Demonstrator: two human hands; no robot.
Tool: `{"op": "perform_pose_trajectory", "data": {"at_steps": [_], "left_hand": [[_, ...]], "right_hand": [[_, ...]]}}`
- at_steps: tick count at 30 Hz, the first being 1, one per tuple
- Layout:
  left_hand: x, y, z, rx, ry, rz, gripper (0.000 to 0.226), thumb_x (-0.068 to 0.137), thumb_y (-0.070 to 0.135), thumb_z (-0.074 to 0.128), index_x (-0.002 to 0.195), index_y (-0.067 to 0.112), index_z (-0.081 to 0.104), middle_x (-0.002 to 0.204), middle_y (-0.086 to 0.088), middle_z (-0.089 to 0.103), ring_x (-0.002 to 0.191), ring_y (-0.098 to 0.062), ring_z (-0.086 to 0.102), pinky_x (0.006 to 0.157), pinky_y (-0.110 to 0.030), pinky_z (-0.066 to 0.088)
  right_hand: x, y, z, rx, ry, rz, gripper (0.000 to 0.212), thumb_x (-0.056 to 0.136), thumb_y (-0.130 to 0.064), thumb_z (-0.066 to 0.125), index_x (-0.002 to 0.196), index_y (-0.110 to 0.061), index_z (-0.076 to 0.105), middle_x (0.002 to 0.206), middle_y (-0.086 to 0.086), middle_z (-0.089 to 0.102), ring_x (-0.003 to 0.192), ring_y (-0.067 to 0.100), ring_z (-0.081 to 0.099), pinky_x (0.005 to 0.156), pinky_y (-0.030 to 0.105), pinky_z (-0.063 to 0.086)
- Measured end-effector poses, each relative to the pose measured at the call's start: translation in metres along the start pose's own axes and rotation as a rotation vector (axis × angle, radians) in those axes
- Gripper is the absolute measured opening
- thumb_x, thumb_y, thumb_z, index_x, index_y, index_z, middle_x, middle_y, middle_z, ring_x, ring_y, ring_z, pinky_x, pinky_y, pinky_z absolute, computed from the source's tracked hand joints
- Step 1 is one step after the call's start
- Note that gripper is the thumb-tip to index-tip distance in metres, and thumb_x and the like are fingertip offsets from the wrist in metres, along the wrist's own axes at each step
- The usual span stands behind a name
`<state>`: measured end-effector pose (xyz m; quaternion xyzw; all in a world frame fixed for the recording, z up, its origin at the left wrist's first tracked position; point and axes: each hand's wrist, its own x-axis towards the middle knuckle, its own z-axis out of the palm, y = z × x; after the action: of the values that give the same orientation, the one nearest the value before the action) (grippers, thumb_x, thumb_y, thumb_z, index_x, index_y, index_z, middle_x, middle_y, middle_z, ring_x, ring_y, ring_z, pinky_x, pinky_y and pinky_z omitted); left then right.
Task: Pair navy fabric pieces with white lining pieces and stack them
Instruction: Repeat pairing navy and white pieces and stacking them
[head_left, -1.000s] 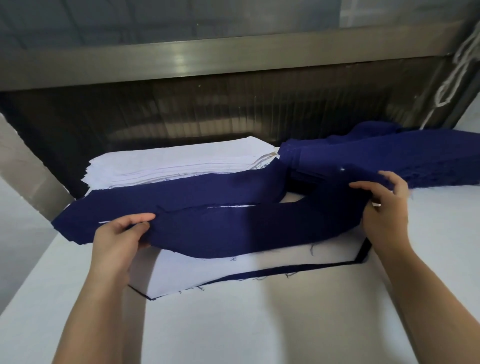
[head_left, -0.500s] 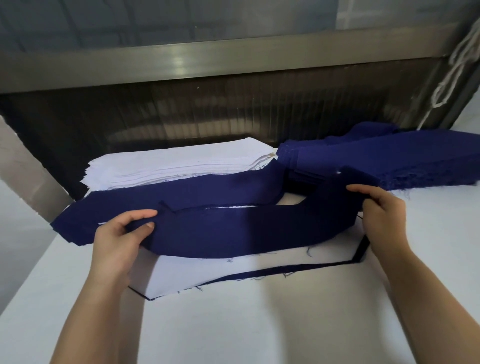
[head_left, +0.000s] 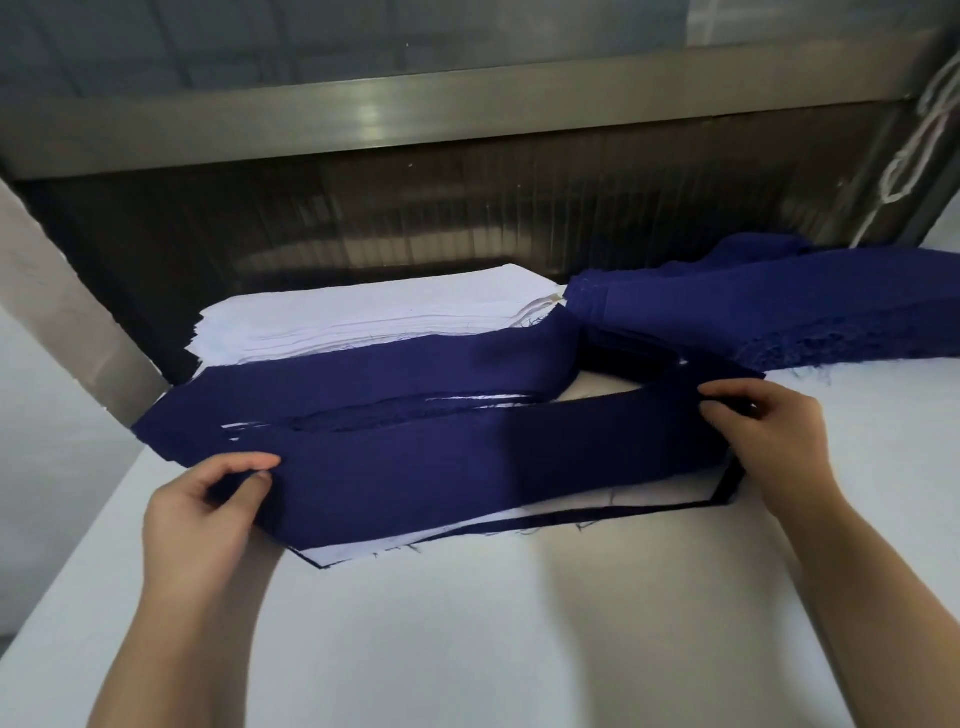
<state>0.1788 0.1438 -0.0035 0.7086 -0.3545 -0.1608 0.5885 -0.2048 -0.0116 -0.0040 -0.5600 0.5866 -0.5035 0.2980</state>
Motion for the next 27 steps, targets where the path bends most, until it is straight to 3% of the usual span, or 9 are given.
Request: {"op": "perform_pose_trajectory", "data": {"at_steps": [6, 9, 11, 13, 14, 16, 18, 22, 27], "left_hand": [[0.002, 0.001, 0.000, 0.197, -0.028, 0.047, 0.036, 0.085, 0.001, 0.061, 0.074, 0.034, 0.070, 0.087, 0.020, 0.069, 0.080, 0.013, 0.057, 0.071, 0.002, 0.039], [0.005, -0.006, -0.003, 0.178, -0.011, 0.010, 0.039, 0.083, 0.003, 0.063, 0.080, 0.041, 0.072, 0.085, 0.024, 0.069, 0.083, 0.008, 0.060, 0.086, -0.017, 0.047], [0.005, -0.010, -0.003, 0.069, -0.020, -0.022, 0.027, 0.078, 0.008, 0.065, 0.087, 0.032, 0.074, 0.092, 0.011, 0.072, 0.095, -0.013, 0.066, 0.095, -0.044, 0.050], [0.005, -0.011, -0.003, 0.032, -0.041, -0.058, 0.022, 0.075, 0.011, 0.063, 0.089, 0.025, 0.074, 0.096, 0.001, 0.073, 0.101, -0.028, 0.066, 0.098, -0.055, 0.047], [0.005, -0.013, -0.003, 0.070, -0.049, -0.048, 0.023, 0.077, 0.009, 0.064, 0.086, 0.026, 0.074, 0.095, 0.001, 0.073, 0.101, -0.029, 0.065, 0.099, -0.051, 0.048], [0.005, -0.013, -0.003, 0.214, -0.062, -0.003, 0.032, 0.082, 0.000, 0.064, 0.077, 0.031, 0.073, 0.091, 0.011, 0.072, 0.098, -0.022, 0.065, 0.096, -0.023, 0.047], [0.006, -0.009, -0.001, 0.330, -0.054, 0.021, 0.037, 0.083, -0.002, 0.063, 0.073, 0.033, 0.069, 0.089, 0.017, 0.068, 0.093, -0.019, 0.062, 0.077, -0.002, 0.040], [0.003, -0.003, 0.000, 0.440, -0.092, 0.006, 0.024, 0.084, 0.001, 0.065, 0.080, 0.024, 0.070, 0.087, 0.002, 0.068, 0.089, -0.021, 0.059, 0.078, -0.027, 0.038], [0.003, 0.000, 0.000, 0.520, -0.117, -0.009, 0.020, 0.080, 0.005, 0.072, 0.082, 0.025, 0.069, 0.087, 0.000, 0.066, 0.089, -0.022, 0.057, 0.078, -0.031, 0.035]], "right_hand": [[-0.003, 0.005, -0.004, -0.163, -0.042, 0.021, 0.027, 0.079, -0.005, 0.067, 0.079, -0.032, 0.067, 0.077, -0.014, 0.063, 0.071, 0.007, 0.058, 0.060, 0.017, 0.042], [-0.002, 0.007, -0.004, -0.169, -0.007, 0.038, 0.028, 0.082, -0.003, 0.061, 0.083, -0.031, 0.067, 0.077, -0.015, 0.062, 0.065, 0.004, 0.056, 0.055, 0.014, 0.042], [0.000, 0.008, -0.004, -0.150, 0.006, 0.056, 0.032, 0.083, -0.001, 0.058, 0.085, -0.031, 0.067, 0.080, -0.014, 0.062, 0.066, 0.004, 0.055, 0.058, 0.017, 0.042], [0.001, 0.008, -0.004, -0.166, -0.003, 0.064, 0.034, 0.083, 0.001, 0.056, 0.086, -0.030, 0.067, 0.082, -0.012, 0.061, 0.068, 0.004, 0.055, 0.060, 0.019, 0.041], [0.001, 0.008, -0.004, -0.182, -0.012, 0.066, 0.034, 0.083, 0.002, 0.055, 0.087, -0.030, 0.067, 0.082, -0.011, 0.061, 0.068, 0.004, 0.054, 0.059, 0.020, 0.040], [0.001, 0.008, -0.004, -0.221, -0.036, 0.074, 0.033, 0.083, 0.002, 0.054, 0.089, -0.027, 0.068, 0.081, -0.008, 0.061, 0.064, 0.008, 0.055, 0.056, 0.019, 0.039], [0.000, 0.008, -0.004, -0.269, -0.060, 0.072, 0.030, 0.083, 0.001, 0.055, 0.088, -0.026, 0.068, 0.081, -0.005, 0.061, 0.060, 0.011, 0.054, 0.054, 0.019, 0.037], [-0.004, 0.004, -0.005, -0.359, -0.083, 0.031, 0.023, 0.082, -0.004, 0.059, 0.089, -0.024, 0.068, 0.084, -0.003, 0.061, 0.066, 0.008, 0.053, 0.064, 0.025, 0.039], [-0.004, 0.001, -0.006, -0.456, -0.114, 0.038, 0.022, 0.079, -0.009, 0.063, 0.085, -0.029, 0.066, 0.079, -0.005, 0.060, 0.081, 0.022, 0.057, 0.088, 0.040, 0.045]]}}
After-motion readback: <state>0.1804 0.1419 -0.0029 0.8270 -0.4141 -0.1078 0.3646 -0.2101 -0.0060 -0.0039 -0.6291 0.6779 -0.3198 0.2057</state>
